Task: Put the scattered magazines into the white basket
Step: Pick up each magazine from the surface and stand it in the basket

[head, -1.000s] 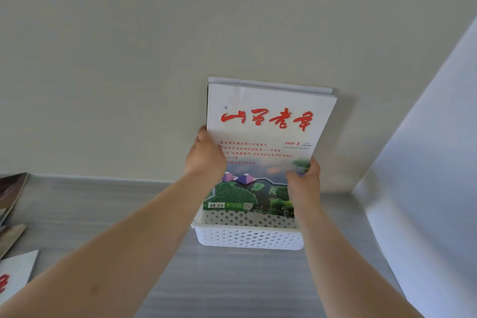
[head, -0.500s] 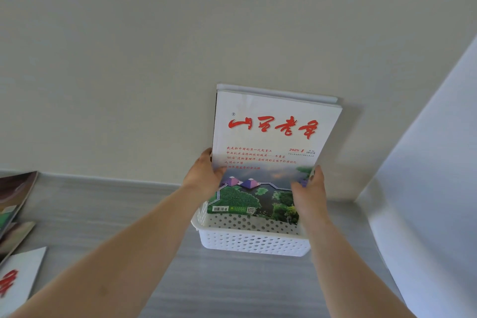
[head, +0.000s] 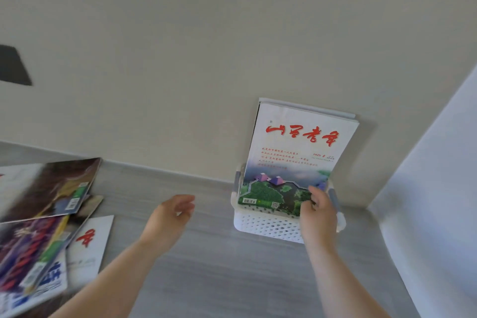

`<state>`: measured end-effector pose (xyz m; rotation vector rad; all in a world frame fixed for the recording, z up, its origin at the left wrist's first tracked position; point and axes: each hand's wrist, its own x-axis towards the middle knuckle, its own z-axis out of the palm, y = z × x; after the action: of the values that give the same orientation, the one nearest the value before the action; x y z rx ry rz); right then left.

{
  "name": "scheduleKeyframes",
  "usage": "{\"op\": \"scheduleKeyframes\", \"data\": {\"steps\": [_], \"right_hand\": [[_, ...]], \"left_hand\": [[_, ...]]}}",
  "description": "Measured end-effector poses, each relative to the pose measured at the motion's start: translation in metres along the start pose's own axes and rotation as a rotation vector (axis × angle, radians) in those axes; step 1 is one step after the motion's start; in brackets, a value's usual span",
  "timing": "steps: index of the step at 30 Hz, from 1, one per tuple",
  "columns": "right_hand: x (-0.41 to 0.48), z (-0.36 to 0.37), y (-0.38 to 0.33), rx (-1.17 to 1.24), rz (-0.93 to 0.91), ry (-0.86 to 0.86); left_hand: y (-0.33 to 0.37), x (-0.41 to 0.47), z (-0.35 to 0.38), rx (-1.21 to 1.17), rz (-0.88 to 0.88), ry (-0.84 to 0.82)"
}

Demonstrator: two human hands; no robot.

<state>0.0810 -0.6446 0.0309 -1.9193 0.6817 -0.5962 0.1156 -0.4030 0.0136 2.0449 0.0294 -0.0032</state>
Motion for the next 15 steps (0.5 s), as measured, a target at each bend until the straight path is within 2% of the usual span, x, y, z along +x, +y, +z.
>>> {"op": "scheduleKeyframes", "data": {"steps": [9,12,15], "right_hand": [[-0.129,0.070,-0.012,-0.198,-0.160,-0.334],[-0.175,0.112,-0.015,-0.289,-0.216,-0.475],[-0.220,0.160,-0.023,-0.413,-0.383,-0.666]], "left_hand": [[-0.098,-0.069,-0.134,-0.054,-0.172,0.222],[-0.126,-0.077,-0.177,0.025,-0.241,0.208],[-0.152,-0.075,-0.219,0.058,-0.342,0.220]]}}
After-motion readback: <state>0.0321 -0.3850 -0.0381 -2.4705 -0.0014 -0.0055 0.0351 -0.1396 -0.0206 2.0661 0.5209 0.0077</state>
